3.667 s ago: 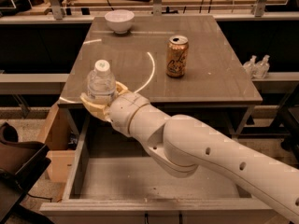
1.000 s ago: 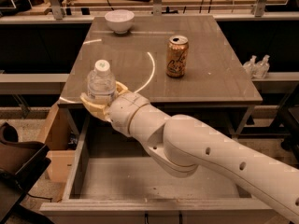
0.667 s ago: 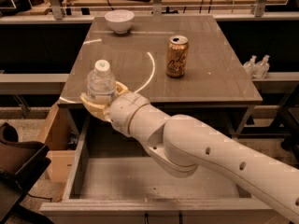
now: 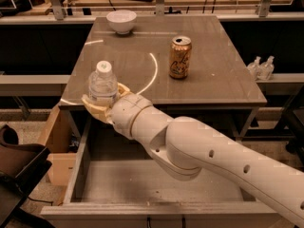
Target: Place blue plastic bottle into top drawer
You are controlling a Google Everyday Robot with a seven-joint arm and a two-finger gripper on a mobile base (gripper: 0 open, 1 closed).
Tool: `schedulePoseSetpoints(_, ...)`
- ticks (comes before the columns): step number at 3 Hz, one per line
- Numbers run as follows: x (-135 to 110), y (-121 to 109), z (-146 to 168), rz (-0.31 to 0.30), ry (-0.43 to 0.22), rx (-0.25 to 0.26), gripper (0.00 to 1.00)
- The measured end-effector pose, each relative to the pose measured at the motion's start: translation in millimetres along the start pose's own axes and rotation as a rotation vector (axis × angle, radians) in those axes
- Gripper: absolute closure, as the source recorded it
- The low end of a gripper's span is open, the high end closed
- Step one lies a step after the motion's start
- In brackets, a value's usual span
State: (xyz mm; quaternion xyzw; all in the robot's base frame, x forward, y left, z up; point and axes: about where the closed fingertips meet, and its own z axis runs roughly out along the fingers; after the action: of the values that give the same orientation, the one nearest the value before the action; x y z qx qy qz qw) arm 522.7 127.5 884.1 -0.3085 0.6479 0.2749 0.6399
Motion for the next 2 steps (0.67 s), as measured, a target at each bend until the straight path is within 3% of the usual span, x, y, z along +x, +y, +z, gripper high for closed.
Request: schedulePoseSetpoints(2,0.0,0.0,0.0,0.0,0.0,0.0,1.0)
